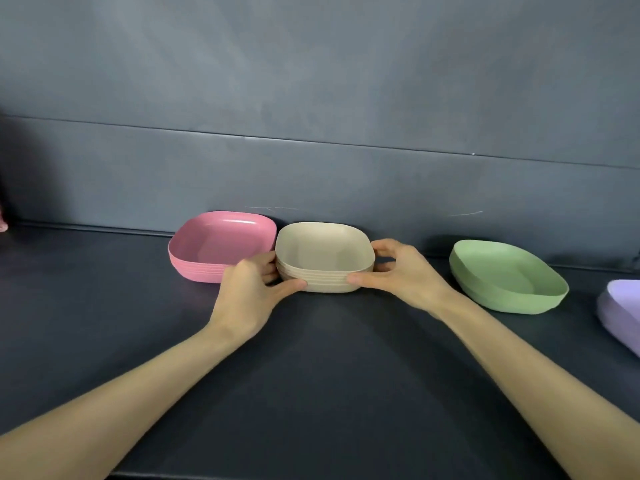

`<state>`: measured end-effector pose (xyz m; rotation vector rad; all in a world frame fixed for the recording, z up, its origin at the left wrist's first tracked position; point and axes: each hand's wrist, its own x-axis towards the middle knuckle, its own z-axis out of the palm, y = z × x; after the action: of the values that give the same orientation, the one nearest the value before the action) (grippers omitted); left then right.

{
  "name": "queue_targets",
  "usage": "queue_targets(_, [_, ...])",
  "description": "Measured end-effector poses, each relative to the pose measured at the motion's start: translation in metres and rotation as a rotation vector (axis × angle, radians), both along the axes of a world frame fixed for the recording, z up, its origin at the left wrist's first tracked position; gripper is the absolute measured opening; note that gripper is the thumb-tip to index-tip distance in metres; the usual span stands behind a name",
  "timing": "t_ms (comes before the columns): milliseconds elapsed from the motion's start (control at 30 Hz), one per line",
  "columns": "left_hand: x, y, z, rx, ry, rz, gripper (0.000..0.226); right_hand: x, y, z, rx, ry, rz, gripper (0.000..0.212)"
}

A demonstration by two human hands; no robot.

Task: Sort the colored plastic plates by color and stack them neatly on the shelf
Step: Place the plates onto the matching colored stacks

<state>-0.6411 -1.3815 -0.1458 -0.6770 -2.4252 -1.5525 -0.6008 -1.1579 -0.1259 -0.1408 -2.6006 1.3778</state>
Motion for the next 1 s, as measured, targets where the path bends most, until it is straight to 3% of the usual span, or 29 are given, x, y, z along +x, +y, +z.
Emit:
queue_targets(167, [-0.006,-0.002,-0.004,-0.031,0.029,0.027,0.034,0.001,-0.005,-0.002,-0.017,0.011,-0.015,0.055])
queue_targets(533, [-0.007,-0.009,0.001,-0.033,0.029,0.061,0.040,-0.002,-0.014,-0.011,-0.041,0.061,-0.030,0.065])
queue_targets(1000, [-0.009,-0.015,0.002,-0.025,0.020,0.065,0.039,0.001,-0.023,-0.012,-0.015,0.107,-0.006,0.064])
